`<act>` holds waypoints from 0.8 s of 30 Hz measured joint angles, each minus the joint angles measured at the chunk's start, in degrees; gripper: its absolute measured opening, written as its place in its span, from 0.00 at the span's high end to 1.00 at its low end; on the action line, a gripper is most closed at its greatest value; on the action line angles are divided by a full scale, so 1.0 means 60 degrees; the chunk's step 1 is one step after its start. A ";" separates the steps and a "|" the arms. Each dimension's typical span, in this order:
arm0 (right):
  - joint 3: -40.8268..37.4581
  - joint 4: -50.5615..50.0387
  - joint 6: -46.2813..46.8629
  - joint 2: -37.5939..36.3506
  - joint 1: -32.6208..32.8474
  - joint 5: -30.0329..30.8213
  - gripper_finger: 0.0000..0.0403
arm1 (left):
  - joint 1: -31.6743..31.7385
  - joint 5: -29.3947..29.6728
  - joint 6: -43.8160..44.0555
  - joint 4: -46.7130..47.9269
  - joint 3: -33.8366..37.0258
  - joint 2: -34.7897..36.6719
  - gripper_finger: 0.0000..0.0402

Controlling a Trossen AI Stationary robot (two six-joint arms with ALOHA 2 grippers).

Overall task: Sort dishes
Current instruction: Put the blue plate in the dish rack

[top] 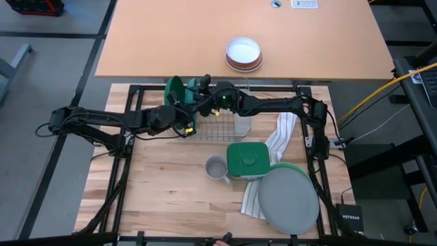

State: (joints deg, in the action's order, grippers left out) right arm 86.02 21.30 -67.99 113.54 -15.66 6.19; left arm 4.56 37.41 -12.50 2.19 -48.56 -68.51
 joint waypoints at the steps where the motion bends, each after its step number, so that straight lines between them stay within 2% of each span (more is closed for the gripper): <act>1: 0.0000 0.0006 -0.0005 0.0000 0.0000 0.0118 0.64 | 0.0001 0.0026 -0.0007 0.0005 0.0000 0.0004 0.79; 4: 0.0000 0.0011 -0.0298 -0.0004 0.0000 0.0824 0.64 | 0.0004 0.0140 -0.0021 0.0069 0.0004 0.0004 0.79; 12: 0.0004 -0.0007 -0.1674 -0.0004 0.0114 0.3478 0.64 | 0.0007 0.0622 -0.0017 0.0151 0.0018 0.0004 0.79; 24: 0.0004 -0.0058 -0.2044 -0.0007 0.0306 0.4540 0.64 | -0.0048 0.0690 0.0307 0.0117 0.0022 0.0004 0.79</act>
State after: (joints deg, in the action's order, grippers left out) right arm 86.04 20.95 -80.25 113.49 -13.82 33.43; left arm 4.27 41.55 -10.65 2.89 -48.42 -68.49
